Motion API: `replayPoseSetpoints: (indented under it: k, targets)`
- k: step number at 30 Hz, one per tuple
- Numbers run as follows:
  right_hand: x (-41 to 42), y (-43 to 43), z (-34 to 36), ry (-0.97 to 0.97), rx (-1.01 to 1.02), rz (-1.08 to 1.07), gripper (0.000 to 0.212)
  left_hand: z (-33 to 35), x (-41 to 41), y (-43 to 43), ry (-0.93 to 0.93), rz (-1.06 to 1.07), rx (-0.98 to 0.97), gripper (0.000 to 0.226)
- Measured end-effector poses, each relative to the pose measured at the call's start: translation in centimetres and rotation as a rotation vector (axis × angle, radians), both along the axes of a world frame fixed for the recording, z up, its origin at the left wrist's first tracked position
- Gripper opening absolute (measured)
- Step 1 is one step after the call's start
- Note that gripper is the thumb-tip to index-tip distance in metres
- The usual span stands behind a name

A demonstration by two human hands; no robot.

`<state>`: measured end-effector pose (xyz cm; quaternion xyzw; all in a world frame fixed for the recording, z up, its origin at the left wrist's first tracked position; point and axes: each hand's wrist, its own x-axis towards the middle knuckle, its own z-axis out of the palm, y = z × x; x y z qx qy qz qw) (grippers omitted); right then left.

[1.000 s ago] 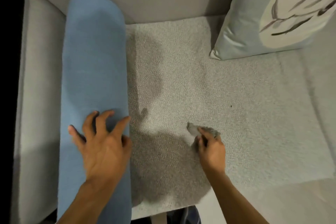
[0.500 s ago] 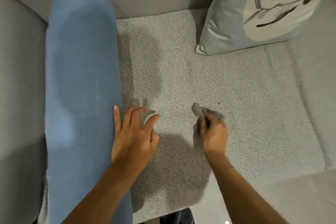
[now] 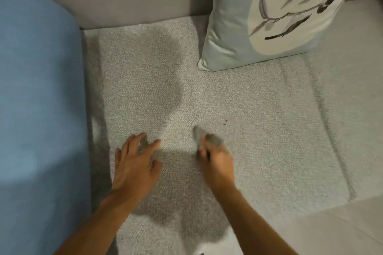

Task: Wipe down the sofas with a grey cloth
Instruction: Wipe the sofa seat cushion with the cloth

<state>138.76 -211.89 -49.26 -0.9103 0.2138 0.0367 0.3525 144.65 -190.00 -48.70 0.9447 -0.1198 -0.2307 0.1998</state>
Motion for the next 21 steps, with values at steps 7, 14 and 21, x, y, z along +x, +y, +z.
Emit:
replayPoseSetpoints:
  k: [7, 14, 21]
  targets:
    - [0.6, -3.6, -0.4, 0.075, -0.036, -0.315, 0.03, 2.5, 2.3, 3.6, -0.03, 0.127, 0.091, 0.054]
    - [5.4, 6.2, 0.3, 0.113, 0.047, 0.202, 0.029, 1.4, 6.7, 8.5, -0.02, 0.339, 0.033, 0.059]
    - [9.1, 8.2, -1.7, 0.064, -0.13, 0.167, 0.038, 0.6, 9.6, 8.9, 0.048, 0.473, -0.05, 0.053]
